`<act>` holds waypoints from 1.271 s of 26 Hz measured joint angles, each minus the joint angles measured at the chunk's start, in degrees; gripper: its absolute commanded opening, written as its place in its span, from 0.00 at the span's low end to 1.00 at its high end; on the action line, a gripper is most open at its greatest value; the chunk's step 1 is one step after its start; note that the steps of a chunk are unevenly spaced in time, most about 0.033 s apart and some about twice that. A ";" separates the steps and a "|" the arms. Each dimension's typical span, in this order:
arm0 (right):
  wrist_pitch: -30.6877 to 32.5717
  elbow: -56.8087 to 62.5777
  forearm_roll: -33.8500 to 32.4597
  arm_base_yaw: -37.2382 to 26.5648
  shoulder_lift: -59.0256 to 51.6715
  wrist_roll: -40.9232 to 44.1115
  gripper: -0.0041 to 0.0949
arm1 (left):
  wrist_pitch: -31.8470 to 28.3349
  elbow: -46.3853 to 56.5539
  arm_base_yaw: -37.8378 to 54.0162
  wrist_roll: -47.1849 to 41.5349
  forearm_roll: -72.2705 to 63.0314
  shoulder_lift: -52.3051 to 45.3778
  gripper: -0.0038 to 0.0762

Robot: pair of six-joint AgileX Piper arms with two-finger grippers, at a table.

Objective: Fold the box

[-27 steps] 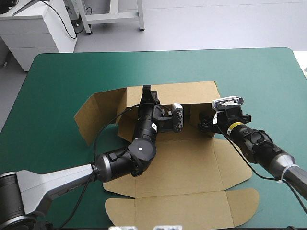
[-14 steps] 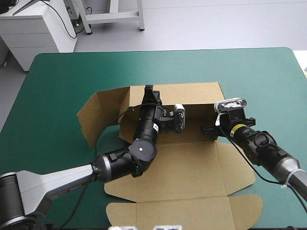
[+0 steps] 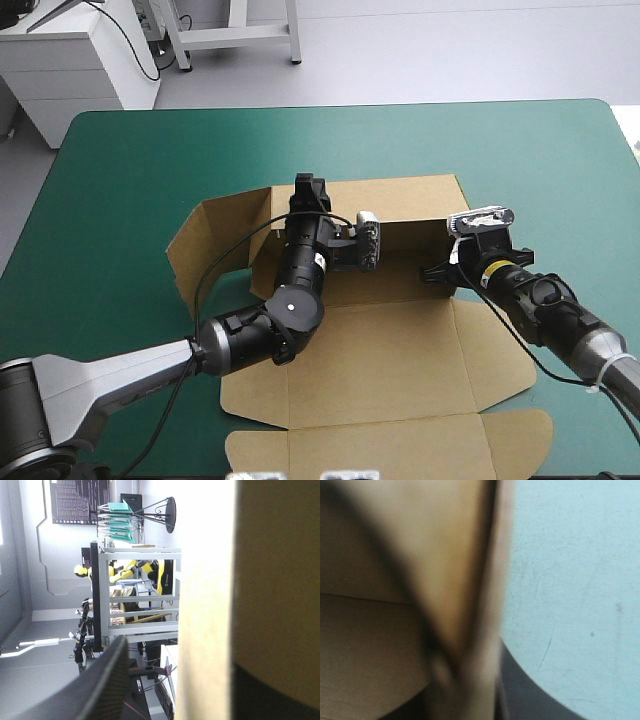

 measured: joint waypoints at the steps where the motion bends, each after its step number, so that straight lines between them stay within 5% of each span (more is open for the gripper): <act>1: 0.00 0.00 -0.06 0.00 0.00 -0.05 0.02 | 0.07 0.00 0.29 -0.60 0.49 0.00 0.78; 13: -0.29 0.00 -0.21 -0.10 0.00 -0.05 0.02 | 1.87 -0.16 -1.44 -1.77 2.77 0.00 0.77; 30: -1.01 0.00 -0.21 -0.10 0.00 -0.28 0.02 | 17.26 -0.16 -15.59 -1.97 -11.49 0.00 0.77; 33: -0.61 0.00 -0.21 -0.10 0.00 -0.29 0.02 | 18.97 -0.18 -16.06 -1.25 -13.67 0.00 0.71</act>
